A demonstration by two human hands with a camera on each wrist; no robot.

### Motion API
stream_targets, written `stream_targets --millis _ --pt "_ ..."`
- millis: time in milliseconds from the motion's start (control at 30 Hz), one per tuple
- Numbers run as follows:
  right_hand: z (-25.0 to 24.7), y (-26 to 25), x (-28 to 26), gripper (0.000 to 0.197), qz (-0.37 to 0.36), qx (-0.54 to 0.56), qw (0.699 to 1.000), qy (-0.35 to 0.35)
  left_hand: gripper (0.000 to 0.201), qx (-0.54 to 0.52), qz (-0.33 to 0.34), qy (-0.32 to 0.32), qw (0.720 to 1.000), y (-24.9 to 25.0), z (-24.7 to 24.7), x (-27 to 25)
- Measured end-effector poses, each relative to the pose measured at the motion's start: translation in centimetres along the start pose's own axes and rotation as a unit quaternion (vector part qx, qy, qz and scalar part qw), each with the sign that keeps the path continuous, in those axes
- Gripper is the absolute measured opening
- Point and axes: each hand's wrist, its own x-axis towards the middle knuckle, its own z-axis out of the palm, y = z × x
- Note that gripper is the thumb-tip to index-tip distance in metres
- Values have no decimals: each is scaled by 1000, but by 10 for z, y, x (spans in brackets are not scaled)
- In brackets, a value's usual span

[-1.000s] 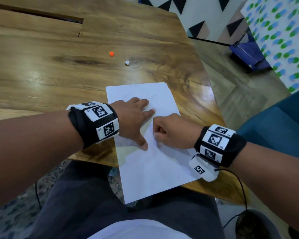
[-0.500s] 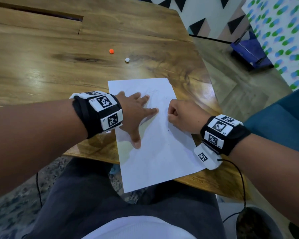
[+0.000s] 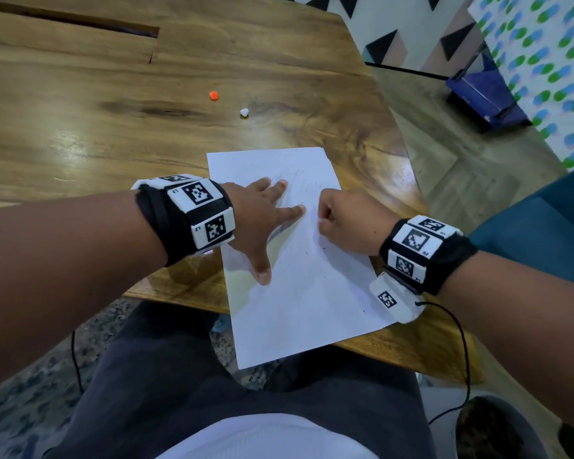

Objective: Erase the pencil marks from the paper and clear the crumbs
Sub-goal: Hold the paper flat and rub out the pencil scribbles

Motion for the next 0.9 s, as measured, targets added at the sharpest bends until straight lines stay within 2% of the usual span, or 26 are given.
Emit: stream_targets --millis 100,200,267,333,433,500,633,767,833,900 --pt "4 -9 -9 6 -24 3 1000 -18 144 -2 0 -1 1000 0 0 0" --pt "19 -28 -29 7 -99 16 992 -74 144 0 0 0 1000 1 0 0" --pt "24 -34 -35 7 -131 16 988 -86 144 4 0 -2 1000 2 -1 -1" --pt "21 -29 -29 7 -105 16 992 -74 143 1 1 -3 1000 2 -1 -1" --pt "9 -9 -14 7 -29 18 999 -23 141 -11 6 -1 1000 1 0 -2" --pt "4 -2 -11 6 -11 11 1000 -8 138 -13 9 -1 1000 1 0 -2" --pt "9 -11 -30 6 -56 -2 996 -62 136 -10 4 -10 1000 2 -2 -1" --pt "20 -27 -53 8 -154 -6 980 -128 137 -9 4 -19 1000 3 -4 -1" --pt "18 -26 -49 8 -140 -12 983 -118 137 -8 4 -22 1000 4 -4 -1" --pt "12 -14 -36 6 -80 -10 994 -76 136 -9 3 -21 1000 4 -4 -2"
